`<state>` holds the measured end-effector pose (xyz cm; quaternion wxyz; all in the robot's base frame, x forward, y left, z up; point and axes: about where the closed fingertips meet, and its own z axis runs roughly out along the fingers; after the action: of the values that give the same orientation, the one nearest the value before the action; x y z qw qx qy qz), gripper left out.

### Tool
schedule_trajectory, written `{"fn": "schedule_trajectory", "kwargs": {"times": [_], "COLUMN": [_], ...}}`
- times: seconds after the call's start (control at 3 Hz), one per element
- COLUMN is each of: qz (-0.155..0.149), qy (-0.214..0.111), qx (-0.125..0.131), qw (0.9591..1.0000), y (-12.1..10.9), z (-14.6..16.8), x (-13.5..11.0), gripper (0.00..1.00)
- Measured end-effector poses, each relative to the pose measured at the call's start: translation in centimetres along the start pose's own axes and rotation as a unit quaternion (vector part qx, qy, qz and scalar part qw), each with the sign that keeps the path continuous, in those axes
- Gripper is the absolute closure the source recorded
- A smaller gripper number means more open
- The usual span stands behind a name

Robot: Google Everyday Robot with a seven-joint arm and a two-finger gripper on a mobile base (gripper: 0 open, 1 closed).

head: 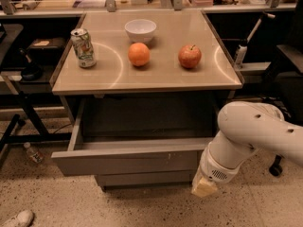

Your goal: Close top drawer

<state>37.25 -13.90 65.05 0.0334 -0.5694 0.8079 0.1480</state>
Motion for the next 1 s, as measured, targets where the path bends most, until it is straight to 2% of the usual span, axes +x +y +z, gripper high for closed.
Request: {"fn": "schedule_trajectory", "kwargs": {"times": [0.33, 0.67, 1.0], "qz": [0.004, 0.009, 0.011], "qy": [-0.015, -0.017, -0.011], "qx": [0.003, 0.022, 0.036], "qw": [0.9999, 0.9996, 0.9992], "y": [-1.1, -3.3, -5.4], "z": [-0.5, -1.2, -1.5], "x": [-0.4, -1.4, -2.1], "gripper": [0.89, 1.00, 1.00]}}
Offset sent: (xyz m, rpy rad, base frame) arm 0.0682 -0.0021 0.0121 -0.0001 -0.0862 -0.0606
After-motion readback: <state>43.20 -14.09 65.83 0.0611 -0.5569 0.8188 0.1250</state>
